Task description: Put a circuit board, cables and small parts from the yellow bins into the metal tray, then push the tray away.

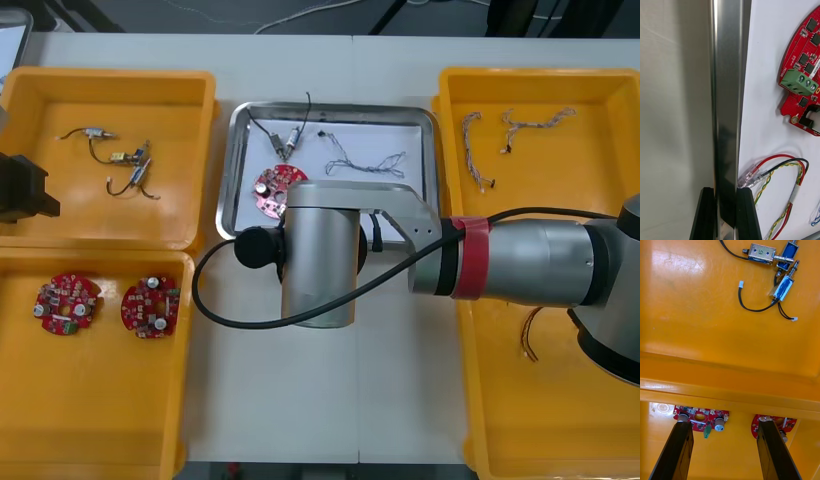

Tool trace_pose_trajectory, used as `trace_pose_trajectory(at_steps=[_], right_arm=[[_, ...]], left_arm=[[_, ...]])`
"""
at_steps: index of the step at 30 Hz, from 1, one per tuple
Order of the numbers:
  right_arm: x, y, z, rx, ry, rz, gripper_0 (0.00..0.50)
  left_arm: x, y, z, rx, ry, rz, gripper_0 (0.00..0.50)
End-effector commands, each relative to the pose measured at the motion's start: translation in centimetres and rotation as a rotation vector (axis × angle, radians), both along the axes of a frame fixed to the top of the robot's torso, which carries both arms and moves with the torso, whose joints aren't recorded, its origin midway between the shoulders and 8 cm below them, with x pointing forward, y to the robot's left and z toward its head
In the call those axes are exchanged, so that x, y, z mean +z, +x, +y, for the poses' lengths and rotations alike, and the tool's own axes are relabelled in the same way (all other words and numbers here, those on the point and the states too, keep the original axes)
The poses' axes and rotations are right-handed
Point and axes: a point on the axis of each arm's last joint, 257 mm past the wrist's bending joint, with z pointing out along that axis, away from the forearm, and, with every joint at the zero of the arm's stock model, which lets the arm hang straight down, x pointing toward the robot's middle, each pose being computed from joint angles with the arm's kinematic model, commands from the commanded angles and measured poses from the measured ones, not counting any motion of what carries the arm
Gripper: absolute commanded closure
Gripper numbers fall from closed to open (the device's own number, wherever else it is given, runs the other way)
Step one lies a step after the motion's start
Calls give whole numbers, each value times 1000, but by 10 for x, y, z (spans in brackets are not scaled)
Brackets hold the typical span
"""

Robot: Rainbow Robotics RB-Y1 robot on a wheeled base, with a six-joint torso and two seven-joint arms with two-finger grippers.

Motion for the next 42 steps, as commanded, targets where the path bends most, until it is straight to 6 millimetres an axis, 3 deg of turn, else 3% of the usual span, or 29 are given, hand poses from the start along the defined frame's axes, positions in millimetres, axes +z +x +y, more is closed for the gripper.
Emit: trace_pose_trajectory(at_steps=[1,15,31,42], right_arm=[[28,33,-1,52,-40,-94,500],[55,87,-10,68,-65,-195,500],[88,123,-17,77,-108,-310,500],[108,146,-10,59,-74,-379,500]], left_arm=[[15,-2,18,-77,94,-33,0],[15,-2,18,-77,94,-33,0],[15,-2,18,-77,94,-33,0],[15,-2,18,-77,94,-33,0]])
